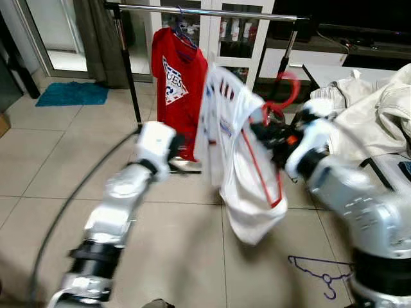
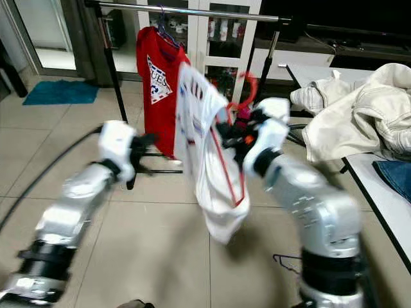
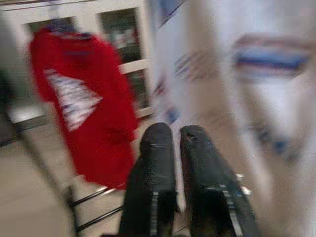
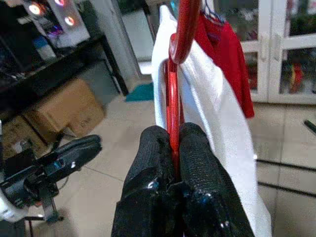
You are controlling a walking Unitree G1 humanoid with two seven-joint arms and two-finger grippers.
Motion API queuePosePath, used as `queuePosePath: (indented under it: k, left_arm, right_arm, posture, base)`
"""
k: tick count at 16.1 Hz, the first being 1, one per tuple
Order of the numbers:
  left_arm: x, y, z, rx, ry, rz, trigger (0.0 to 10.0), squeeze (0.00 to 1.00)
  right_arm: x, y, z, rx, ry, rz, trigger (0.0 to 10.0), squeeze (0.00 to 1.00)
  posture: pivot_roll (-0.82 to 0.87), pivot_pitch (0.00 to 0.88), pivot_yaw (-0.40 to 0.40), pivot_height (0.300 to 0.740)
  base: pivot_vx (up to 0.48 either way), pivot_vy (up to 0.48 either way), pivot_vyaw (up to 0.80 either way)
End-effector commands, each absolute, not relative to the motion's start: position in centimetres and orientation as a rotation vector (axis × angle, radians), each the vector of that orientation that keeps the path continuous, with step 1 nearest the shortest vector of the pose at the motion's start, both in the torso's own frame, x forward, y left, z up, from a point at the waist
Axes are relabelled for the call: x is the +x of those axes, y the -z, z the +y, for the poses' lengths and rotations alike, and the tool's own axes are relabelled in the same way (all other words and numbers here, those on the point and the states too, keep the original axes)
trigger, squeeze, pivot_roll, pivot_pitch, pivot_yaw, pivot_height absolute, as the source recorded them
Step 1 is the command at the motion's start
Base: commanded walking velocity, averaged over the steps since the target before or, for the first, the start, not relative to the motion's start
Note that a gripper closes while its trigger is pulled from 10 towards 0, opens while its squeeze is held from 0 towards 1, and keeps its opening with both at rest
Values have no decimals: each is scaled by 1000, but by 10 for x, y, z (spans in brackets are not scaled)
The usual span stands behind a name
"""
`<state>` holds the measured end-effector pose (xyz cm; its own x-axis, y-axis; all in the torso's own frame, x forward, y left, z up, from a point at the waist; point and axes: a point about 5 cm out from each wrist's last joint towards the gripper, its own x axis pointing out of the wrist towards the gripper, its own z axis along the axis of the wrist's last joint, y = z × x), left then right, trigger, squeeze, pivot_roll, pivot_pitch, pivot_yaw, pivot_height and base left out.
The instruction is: Hang hanger
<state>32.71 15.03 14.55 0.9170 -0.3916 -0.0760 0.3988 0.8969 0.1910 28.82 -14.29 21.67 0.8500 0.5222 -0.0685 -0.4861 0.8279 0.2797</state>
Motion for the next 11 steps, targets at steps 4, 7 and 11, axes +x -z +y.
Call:
queuePosePath:
  k: [4, 7, 11]
  left_arm:
    - [333, -161, 181, 230, 349, -34, 10000, 1000]
    - [334, -172, 185, 239, 389, -86, 10000, 1000]
    - [344, -166, 192, 281, 375, -53, 10000, 1000]
  right_arm:
    - [278, -233, -147, 272, -729, 90, 0, 0]
    - [271, -236, -146, 266, -837, 90, 0, 0]
    - [264, -242, -145, 290, -918, 67, 0, 0]
  posture:
    - [-115, 0, -64, 740]
    - [-114, 0, -67, 740]
    - [-116, 0, -69, 740]
  base:
    - [0, 0, 0]
    - [0, 0, 0]
    - [0, 0, 0]
